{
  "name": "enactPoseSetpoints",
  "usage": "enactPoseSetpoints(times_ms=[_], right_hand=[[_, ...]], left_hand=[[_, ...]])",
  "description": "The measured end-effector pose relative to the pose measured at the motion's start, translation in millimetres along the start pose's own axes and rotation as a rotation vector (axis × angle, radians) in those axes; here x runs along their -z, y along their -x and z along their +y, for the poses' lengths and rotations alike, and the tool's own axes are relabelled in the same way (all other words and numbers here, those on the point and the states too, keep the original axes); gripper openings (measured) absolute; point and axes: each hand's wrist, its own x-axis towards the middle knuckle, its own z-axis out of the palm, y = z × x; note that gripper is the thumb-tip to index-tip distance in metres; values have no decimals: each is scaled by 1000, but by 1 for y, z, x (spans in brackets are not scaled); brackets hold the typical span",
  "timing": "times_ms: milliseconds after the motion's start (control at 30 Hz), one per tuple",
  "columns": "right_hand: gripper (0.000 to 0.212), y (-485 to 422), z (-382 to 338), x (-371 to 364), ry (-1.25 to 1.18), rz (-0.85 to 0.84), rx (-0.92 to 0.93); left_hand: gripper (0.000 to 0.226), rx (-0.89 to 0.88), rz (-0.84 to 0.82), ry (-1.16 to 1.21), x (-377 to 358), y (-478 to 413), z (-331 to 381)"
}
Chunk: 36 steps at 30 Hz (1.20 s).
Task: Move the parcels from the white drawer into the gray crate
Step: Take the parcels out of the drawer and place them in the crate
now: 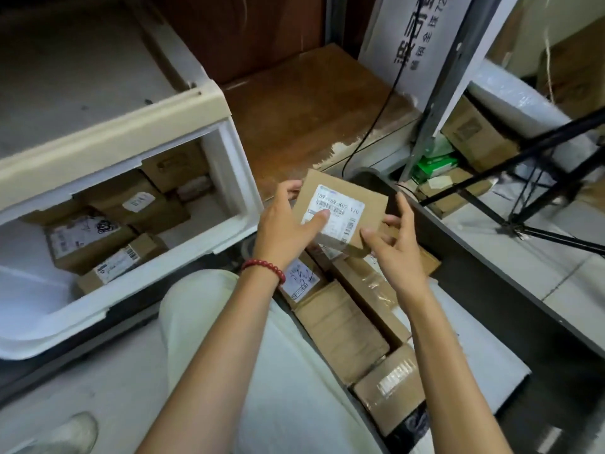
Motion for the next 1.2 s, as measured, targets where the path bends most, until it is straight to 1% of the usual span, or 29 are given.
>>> enactPoseSetpoints(times_ms=[33, 100, 167, 233, 333, 433, 533, 633, 767, 833, 900, 967, 1067, 1100, 1200], right_hand=[[72, 2, 13, -1, 17, 13, -44], [65, 6, 32, -8, -7, 43, -133], [60, 10, 45, -16, -52, 77, -216], [56, 11, 55, -25, -87, 93, -256], [48, 9, 73, -41, -152, 39, -340], [39, 3, 86, -60, -115, 30, -384], [35, -1, 93, -77, -14, 10, -359], [28, -2, 106, -84, 65, 2, -332], [41, 4, 121, -96, 101, -22, -416], [45, 5, 126, -101, 119, -12, -426], [49, 3, 125, -103, 145, -17, -422], [60, 2, 123, -101, 270, -52, -386], [72, -1, 115, -97, 495, -139, -317], [73, -1, 112, -95, 550, -168, -293], [65, -3, 97, -91, 745, -249, -256]], left_hand=[[54, 8, -53, -37, -4, -5, -3], [51, -2, -152, -132, -12, -15, -9], [54, 9, -236, -263, -19, -24, -17], [57, 43, -287, -372, -21, -33, -27], [63, 43, -309, -552, -18, -40, -48], [70, 81, -322, -659, -15, -37, -68], [75, 163, -309, -655, -11, -35, -82], [72, 178, -299, -660, -5, -36, -87], [56, 142, -297, -795, -6, -33, -92], [53, 119, -309, -882, -13, -30, -95], [53, 102, -285, -969, -19, -29, -95], [54, 102, -274, -1038, -22, -27, -95], [62, 204, -325, -1017, -23, -24, -94], [65, 216, -345, -1015, -23, -22, -92], [66, 194, -409, -1082, -19, -13, -85]])
